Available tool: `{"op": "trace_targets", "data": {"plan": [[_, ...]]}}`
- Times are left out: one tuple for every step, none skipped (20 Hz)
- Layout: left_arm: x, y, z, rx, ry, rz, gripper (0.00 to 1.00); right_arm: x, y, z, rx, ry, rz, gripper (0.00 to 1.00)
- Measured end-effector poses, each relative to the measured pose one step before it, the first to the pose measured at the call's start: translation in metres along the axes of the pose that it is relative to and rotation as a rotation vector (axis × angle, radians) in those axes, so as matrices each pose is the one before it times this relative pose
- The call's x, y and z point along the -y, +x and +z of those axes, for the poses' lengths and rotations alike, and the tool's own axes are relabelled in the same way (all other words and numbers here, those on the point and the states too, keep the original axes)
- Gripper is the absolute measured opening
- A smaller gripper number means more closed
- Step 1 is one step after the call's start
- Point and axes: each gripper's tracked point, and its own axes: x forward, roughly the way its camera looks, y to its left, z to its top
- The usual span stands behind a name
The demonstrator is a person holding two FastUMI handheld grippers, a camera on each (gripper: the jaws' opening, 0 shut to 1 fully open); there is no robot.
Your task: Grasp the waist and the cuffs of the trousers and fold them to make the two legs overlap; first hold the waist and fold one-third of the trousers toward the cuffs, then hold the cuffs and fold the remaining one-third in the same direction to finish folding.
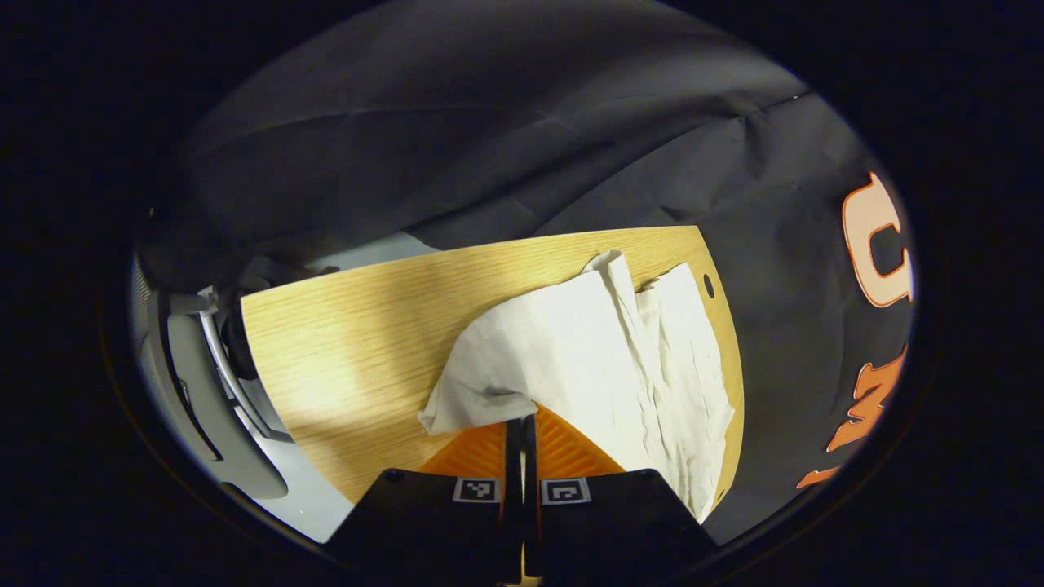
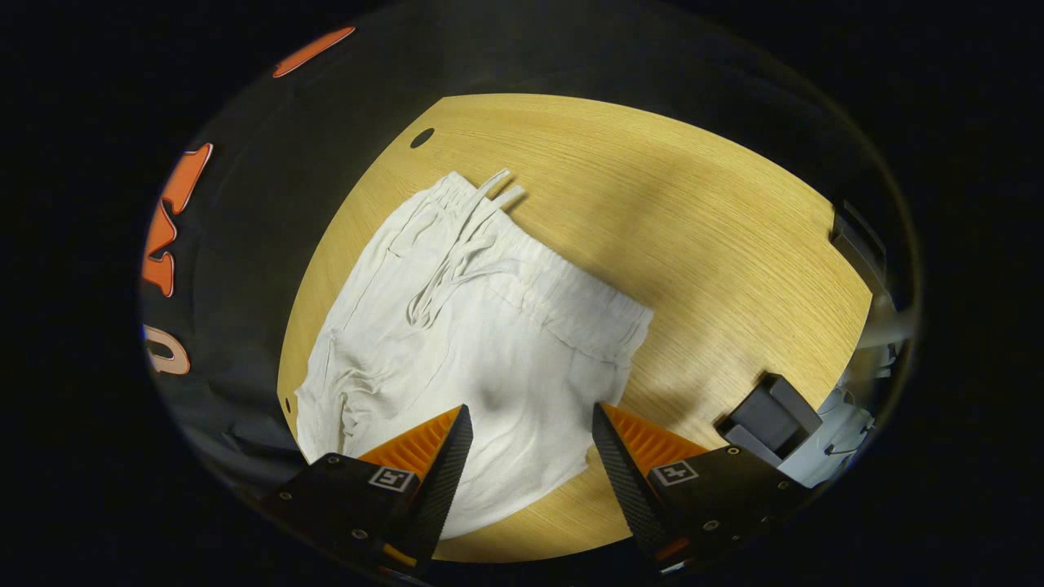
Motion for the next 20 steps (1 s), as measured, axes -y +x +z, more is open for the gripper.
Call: {"op": "trace_targets", "data": {"plan": [[0.00391, -0.00477, 0.00243, 0.00847, -0.00407, -0.01419, 0.04, 0.00402, 0.00031, 0.00161, 0.00667, 0.00906, -0.00698, 0.9], [0.00424, -0.00668, 0.00266, 0.01023, 0.00033, -0.01247, 0.05, 0.00428, 0.00012, -0.00033, 0.00254, 0.00948, -0.00891, 0.9], [0.00493, -0.00683, 0.0018, 0.00224, 0.00701, -0.01158, 0.04, 0.00251, 0.00119, 0.00064, 0.0015, 0.00606, -0.00375, 0.9], [0.00648, -0.00698, 0.00344, 0.00345, 0.01425, -0.01215, 0.04, 0.00516, 0.0015, -0.00016, -0.00114, 0.00682, -0.0081, 0.9], [0.00551, -0.00632, 0.00396, 0.00363, 0.02696, -0.00738, 0.05, 0.00318, 0.00191, 0.00014, -0.00237, 0.00649, -0.00846, 0.9], [0.00603, -0.00544, 0.0048, 0.00893, 0.02802, -0.00571, 0.05, 0.00279, 0.00391, 0.0031, 0.00695, 0.00884, -0.0077, 0.9], [0.00775, -0.00569, 0.00335, 0.00005, 0.02714, -0.006, 0.05, 0.00182, 0.00438, 0.00377, 0.00786, 0.00736, -0.00805, 0.9], [0.0076, -0.00335, 0.00309, 0.00361, 0.02006, -0.00678, 0.05, 0.00008, 0.00066, 0.00439, 0.0093, 0.01214, 0.00164, 0.9], [0.00828, -0.00436, 0.00202, 0.00047, 0.01831, -0.01328, 0.05, -0.00173, 0.00333, 0.00549, 0.01715, 0.01518, 0.00187, 0.83], [0.00767, -0.00432, 0.00263, 0.00536, 0.01458, -0.01213, 0.05, 0.00083, 0.00305, 0.00239, 0.00901, 0.01184, -0.00434, 0.78], [0.00556, -0.00349, -0.00077, -0.00078, 0.01911, -0.00925, 0.04, 0.00166, 0.0037, 0.00226, 0.00518, 0.01533, -0.00793, 0.67], [0.00427, -0.00167, 0.00168, 0.00234, 0.01635, 0.00043, 0.04, -0.00076, -0.00039, 0.00022, 0.00465, 0.01354, 0.00667, 0.6], [0.00444, -0.00065, -0.00046, -0.00329, 0.01309, 0.00007, 0.04, -0.00151, 0.00125, 0.0004, 0.00455, 0.01496, 0.0136, 0.35], [0.00224, -0.00023, 0.00104, -0.00088, 0.00609, 0.00284, 0.04, -0.00356, -0.00211, 0.00263, 0.01208, 0.01716, 0.02801, 0.29], [0.00428, -0.00079, -0.00076, -0.00721, 0.01132, -0.00666, 0.05, -0.00326, -0.00195, 0.00316, 0.01251, 0.01212, 0.02336, 0.12], [0.0026, -0.00117, -0.00017, -0.00878, 0.02463, -0.0047, 0.05, -0.00112, -0.00485, 0.00251, 0.01241, 0.01109, 0.01206, 0.09], [0.00049, -0.00115, -0.00123, -0.00433, 0.02592, 0.00081, 0.05, -0.00176, -0.00401, 0.00387, 0.01001, 0.01035, 0.01176, 0.05], [0.00157, -0.00096, 0.00084, -0.00554, 0.01774, 0.0013, 0.04, -0.00395, -0.00727, 0.00266, 0.00318, 0.00526, 0.01703, 0.04], [0.00206, 0.00017, 0.00154, -0.00259, 0.00607, -0.00439, 0.04, -0.00629, -0.00543, 0.00444, 0.00443, 0.00033, 0.01733, 0.04], [0.00412, 0.00142, 0.00205, 0.00172, -0.00186, -0.00742, 0.04, -0.00669, -0.00402, 0.00533, 0.01113, -0.00601, 0.01514, 0.04]]}}
